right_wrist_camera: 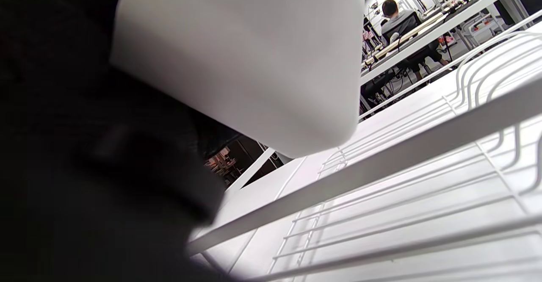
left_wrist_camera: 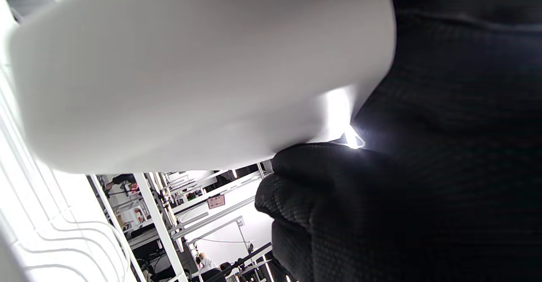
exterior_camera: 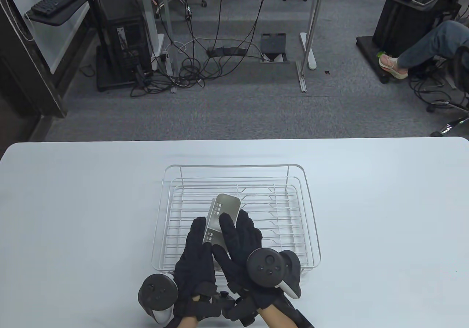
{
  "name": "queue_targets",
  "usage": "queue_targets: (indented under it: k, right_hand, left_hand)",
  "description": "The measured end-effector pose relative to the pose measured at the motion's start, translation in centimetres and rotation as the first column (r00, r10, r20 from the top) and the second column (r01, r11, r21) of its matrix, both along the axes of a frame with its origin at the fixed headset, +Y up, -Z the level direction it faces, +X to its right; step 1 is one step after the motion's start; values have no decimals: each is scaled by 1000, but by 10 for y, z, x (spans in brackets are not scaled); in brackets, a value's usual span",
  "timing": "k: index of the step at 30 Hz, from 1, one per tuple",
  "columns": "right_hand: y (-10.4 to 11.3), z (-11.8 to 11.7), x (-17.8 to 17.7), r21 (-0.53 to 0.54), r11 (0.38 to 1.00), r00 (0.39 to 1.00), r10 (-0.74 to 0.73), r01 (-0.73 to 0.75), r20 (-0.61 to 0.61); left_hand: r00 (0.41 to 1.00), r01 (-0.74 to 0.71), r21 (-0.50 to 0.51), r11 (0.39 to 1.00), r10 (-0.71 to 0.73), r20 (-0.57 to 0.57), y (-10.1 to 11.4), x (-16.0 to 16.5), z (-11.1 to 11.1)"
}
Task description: Hang the cutlery bin on dish rack (Opening facing upward)
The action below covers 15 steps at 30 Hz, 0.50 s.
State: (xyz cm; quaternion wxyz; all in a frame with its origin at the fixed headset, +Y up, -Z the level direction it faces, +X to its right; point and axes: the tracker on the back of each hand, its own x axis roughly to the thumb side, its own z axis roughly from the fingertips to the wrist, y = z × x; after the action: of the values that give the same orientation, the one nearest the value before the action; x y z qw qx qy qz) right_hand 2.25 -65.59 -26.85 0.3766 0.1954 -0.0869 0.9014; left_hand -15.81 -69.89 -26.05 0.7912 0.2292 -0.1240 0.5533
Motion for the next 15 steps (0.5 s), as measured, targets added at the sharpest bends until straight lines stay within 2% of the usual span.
queue_targets:
  k: [15]
  right_hand:
    - [0, 0, 3, 23, 1000, 999, -3, 2, 52]
  left_hand:
    - [999, 42, 45, 998, -41, -26, 2, 2, 1]
